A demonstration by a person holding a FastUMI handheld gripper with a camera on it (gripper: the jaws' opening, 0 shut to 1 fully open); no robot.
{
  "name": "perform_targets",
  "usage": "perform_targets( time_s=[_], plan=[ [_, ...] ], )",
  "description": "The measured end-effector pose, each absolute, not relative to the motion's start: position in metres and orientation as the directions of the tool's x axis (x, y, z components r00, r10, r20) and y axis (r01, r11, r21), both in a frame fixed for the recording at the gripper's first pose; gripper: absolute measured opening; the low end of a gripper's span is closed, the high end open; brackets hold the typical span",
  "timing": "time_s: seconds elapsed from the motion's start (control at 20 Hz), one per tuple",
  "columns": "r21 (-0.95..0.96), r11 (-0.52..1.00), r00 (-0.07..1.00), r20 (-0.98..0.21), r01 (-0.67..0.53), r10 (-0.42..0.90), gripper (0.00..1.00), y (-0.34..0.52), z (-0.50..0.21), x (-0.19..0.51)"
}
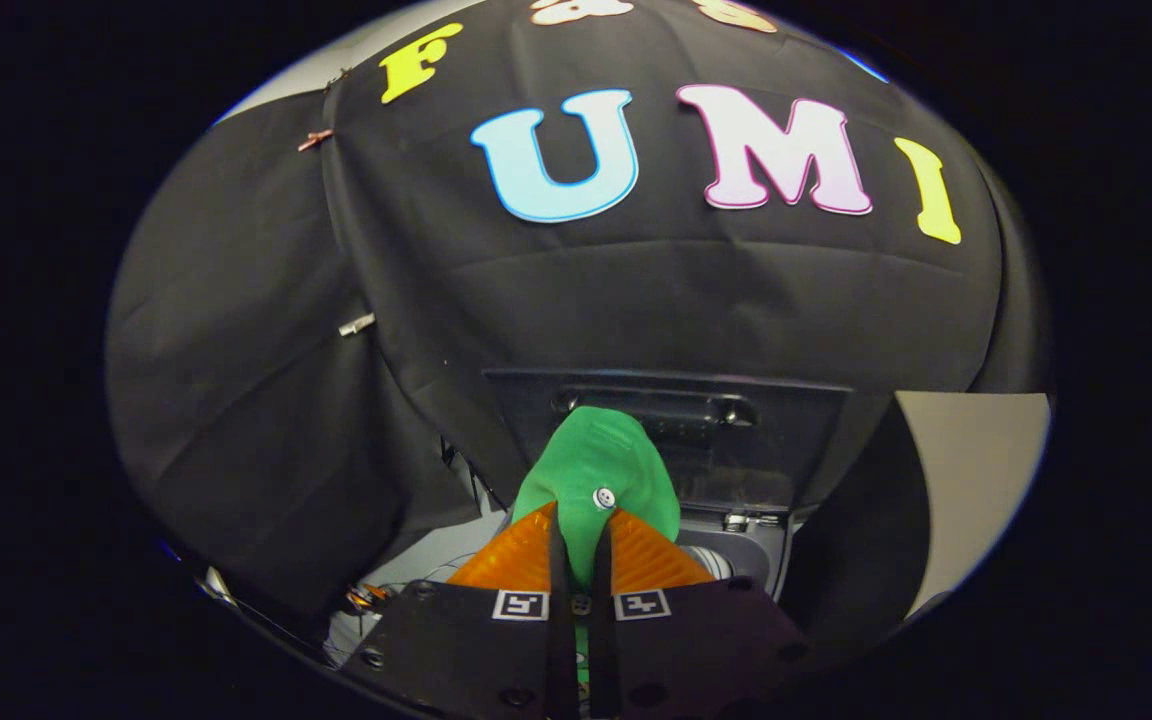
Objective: Put the clothes into the washing machine and then close the washing machine lid.
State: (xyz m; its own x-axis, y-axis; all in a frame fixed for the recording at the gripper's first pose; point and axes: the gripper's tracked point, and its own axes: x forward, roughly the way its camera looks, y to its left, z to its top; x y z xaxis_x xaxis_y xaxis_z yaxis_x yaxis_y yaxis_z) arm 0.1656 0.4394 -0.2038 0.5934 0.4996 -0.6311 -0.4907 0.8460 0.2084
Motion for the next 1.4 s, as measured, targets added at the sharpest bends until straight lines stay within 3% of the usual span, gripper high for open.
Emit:
perform_targets(
  time_s=[0.4, 0.7, 1.0, 1.1, 1.4],
  plan=[
    [0.108, 0.882, 0.605, -0.69, -0.458, 0.398, 0.09, 0.436, -0.359, 0.186],
    [0.028, 0.893, 0.616, -0.714, -0.449, 0.332, 0.09, 0.42, -0.419, 0.192],
    [-0.012, 0.883, 0.493, -0.833, -0.47, 0.251, 0.09, 0.406, -0.481, 0.159],
    [-0.006, 0.887, 0.5, -0.828, -0.461, 0.255, 0.11, 0.41, -0.482, 0.162],
    [-0.024, 0.916, 0.558, -0.8, -0.4, 0.223, 0.9, 0.401, -0.471, 0.168]
  ],
)
